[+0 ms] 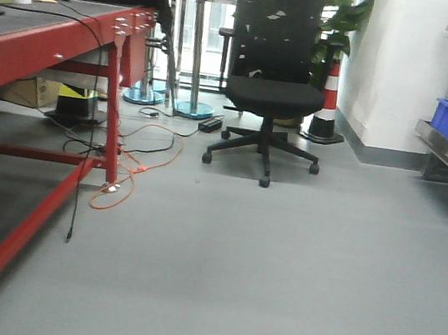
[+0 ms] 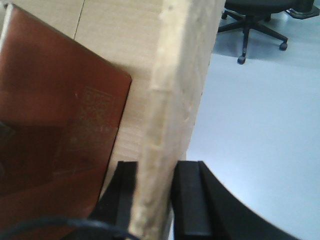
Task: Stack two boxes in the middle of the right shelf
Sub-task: 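Turn and drive toward the steel rack of blue bins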
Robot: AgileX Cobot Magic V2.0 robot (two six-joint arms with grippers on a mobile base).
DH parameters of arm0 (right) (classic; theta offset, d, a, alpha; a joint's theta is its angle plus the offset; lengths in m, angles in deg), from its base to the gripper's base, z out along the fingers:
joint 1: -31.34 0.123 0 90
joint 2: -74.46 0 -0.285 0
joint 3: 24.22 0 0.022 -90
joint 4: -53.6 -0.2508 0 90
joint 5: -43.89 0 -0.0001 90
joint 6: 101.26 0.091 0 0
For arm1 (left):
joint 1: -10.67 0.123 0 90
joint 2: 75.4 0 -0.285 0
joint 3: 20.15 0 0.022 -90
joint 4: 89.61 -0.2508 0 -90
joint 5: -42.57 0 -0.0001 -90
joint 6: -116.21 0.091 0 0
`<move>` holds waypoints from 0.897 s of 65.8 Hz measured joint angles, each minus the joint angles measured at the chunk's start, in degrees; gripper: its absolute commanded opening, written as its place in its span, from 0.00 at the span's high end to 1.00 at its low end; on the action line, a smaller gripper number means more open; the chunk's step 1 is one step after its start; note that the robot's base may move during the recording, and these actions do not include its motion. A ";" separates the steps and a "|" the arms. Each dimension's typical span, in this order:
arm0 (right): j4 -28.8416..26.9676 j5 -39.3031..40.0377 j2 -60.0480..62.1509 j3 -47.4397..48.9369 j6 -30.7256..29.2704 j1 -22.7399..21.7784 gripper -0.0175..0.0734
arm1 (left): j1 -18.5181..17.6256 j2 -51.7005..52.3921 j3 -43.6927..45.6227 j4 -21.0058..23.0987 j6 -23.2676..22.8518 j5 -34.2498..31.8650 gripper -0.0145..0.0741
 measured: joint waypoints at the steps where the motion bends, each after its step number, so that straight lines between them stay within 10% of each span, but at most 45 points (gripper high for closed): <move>1: 0.00 0.00 0.00 0.00 0.00 0.00 0.98 | 0.00 0.00 0.00 0.00 0.00 0.00 0.96; 59: -0.10 0.13 -0.11 0.00 0.00 0.00 0.98 | 0.00 0.00 0.00 -0.21 0.00 0.00 0.96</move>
